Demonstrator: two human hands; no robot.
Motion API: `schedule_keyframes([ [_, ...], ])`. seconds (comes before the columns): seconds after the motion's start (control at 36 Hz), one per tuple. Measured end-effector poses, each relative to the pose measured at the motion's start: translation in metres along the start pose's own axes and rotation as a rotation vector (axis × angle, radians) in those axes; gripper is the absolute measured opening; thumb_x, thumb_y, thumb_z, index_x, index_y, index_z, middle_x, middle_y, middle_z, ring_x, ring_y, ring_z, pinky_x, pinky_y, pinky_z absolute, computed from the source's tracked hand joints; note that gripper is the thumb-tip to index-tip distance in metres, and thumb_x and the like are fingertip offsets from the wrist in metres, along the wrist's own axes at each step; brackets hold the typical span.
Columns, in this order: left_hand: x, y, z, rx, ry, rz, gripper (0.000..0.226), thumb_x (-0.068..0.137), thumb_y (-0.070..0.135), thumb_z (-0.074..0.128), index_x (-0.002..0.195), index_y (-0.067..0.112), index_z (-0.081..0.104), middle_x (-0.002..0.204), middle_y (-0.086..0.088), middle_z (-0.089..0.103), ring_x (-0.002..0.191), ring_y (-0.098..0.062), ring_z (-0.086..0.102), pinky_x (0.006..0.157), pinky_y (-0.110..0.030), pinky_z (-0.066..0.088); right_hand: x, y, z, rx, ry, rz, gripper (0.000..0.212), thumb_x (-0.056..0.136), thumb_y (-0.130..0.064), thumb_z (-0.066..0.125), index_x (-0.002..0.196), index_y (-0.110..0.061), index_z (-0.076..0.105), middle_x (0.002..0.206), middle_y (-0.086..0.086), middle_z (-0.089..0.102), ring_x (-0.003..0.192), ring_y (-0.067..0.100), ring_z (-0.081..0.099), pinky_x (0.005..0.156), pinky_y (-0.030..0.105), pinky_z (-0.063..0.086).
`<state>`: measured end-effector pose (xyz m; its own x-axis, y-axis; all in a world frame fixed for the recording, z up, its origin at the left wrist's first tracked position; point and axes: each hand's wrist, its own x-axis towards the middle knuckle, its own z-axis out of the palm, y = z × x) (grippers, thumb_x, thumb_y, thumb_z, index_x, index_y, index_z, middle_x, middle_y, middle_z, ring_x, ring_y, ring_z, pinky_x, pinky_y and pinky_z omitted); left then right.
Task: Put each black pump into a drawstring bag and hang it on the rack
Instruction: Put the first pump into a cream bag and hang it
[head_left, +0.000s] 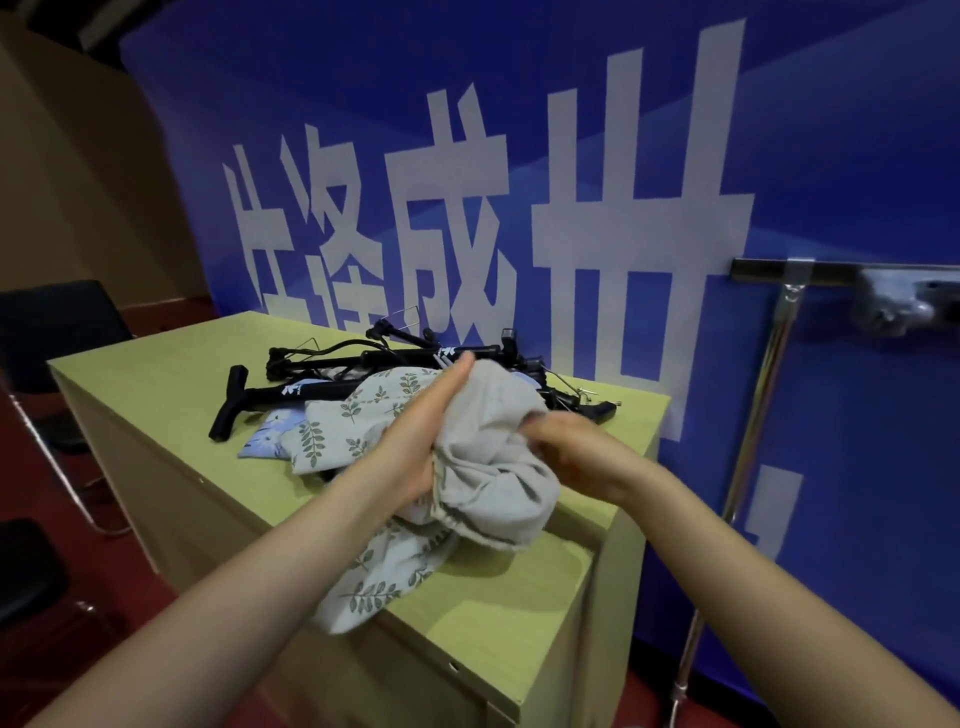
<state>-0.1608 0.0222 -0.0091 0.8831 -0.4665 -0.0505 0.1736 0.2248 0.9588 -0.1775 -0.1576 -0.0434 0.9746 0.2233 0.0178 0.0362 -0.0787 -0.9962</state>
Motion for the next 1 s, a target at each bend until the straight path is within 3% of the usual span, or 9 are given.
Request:
schedule_keyframes([
  [0.08,-0.004,0.013,0.007,0.494,0.032,0.192,0.045,0.076,0.046,0.069,0.105,0.012,0.066,0.095,-0.009,0.073,0.078,-0.021,0.069,0.065,-0.030,0.054,-0.009,-0.021,-0.014,0.314,0.022,-0.043,0.032,0.095,-0.012,0.048,0.123,-0.003,0.061,0.129,0.027,0.057,0.116,0.038,0.059,0.102,0.051,0.046],
  [0.19,-0.002,0.027,0.016,0.915,0.083,0.317,0.036,0.096,0.040,0.053,0.091,0.009,0.071,0.084,-0.010,0.073,0.071,-0.016,0.064,0.060,-0.022,0.047,-0.031,-0.049,-0.029,0.491,-0.050,-0.130,0.028,0.086,-0.016,0.052,0.095,-0.017,0.079,0.102,0.009,0.073,0.093,0.019,0.070,0.088,0.035,0.053],
  [0.28,0.002,0.033,0.021,0.691,0.092,0.287,0.032,0.098,0.039,0.050,0.088,0.015,0.069,0.076,-0.001,0.073,0.071,-0.013,0.067,0.061,-0.021,0.050,-0.042,-0.053,-0.039,0.512,-0.069,-0.114,0.019,0.079,-0.015,0.066,0.094,-0.009,0.075,0.090,0.009,0.071,0.080,0.018,0.069,0.075,0.032,0.058],
  [0.33,0.010,0.034,0.023,0.434,0.082,0.244,0.033,0.099,0.037,0.049,0.099,0.010,0.066,0.087,-0.007,0.072,0.081,-0.022,0.067,0.072,-0.031,0.053,-0.047,-0.050,-0.046,0.482,-0.052,-0.085,0.034,0.076,-0.023,0.073,0.106,-0.007,0.069,0.097,0.011,0.069,0.084,0.021,0.067,0.076,0.033,0.057],
  [0.47,0.019,0.025,0.029,-0.083,0.060,0.053,0.033,0.100,0.031,0.048,0.117,0.006,0.061,0.111,-0.018,0.069,0.100,-0.028,0.067,0.095,-0.044,0.052,-0.054,-0.035,-0.055,0.211,0.082,-0.155,0.045,0.089,-0.039,0.062,0.118,-0.004,0.063,0.099,0.012,0.070,0.085,0.021,0.066,0.070,0.028,0.054],
  [0.58,0.022,0.019,0.032,-0.226,0.019,0.014,0.019,0.096,0.021,0.052,0.107,0.009,0.061,0.107,-0.019,0.066,0.093,-0.030,0.065,0.091,-0.045,0.053,-0.039,-0.014,-0.055,-0.130,0.386,-0.222,0.041,0.090,-0.050,0.060,0.082,-0.010,0.059,0.073,-0.001,0.055,0.071,0.018,0.049,0.065,0.030,0.039],
  [0.72,0.040,0.014,0.021,-0.030,0.170,-0.005,0.037,0.090,0.039,0.062,0.107,0.006,0.065,0.100,-0.018,0.071,0.095,-0.034,0.068,0.091,-0.046,0.053,-0.013,0.022,-0.049,-0.332,0.467,-0.221,0.025,0.096,-0.036,0.055,0.078,-0.020,0.051,0.071,-0.009,0.050,0.065,0.007,0.045,0.062,0.017,0.037],
  [0.81,0.056,0.002,0.010,0.241,0.349,0.069,0.039,0.092,0.040,0.060,0.111,0.007,0.064,0.102,-0.015,0.070,0.090,-0.030,0.069,0.075,-0.038,0.056,0.003,0.048,-0.045,-0.416,0.447,-0.185,0.022,0.095,-0.036,0.057,0.083,-0.018,0.054,0.074,-0.005,0.053,0.065,0.010,0.047,0.062,0.021,0.040],
  [1.0,0.075,-0.032,-0.005,0.688,0.513,0.239,0.039,0.100,0.036,0.044,0.110,0.005,0.065,0.107,-0.006,0.064,0.096,-0.021,0.059,0.073,-0.029,0.041,0.018,0.077,-0.059,-0.302,0.561,-0.239,0.031,0.097,-0.036,0.051,0.081,-0.013,0.065,0.072,0.000,0.060,0.067,0.010,0.052,0.064,0.027,0.042],
])
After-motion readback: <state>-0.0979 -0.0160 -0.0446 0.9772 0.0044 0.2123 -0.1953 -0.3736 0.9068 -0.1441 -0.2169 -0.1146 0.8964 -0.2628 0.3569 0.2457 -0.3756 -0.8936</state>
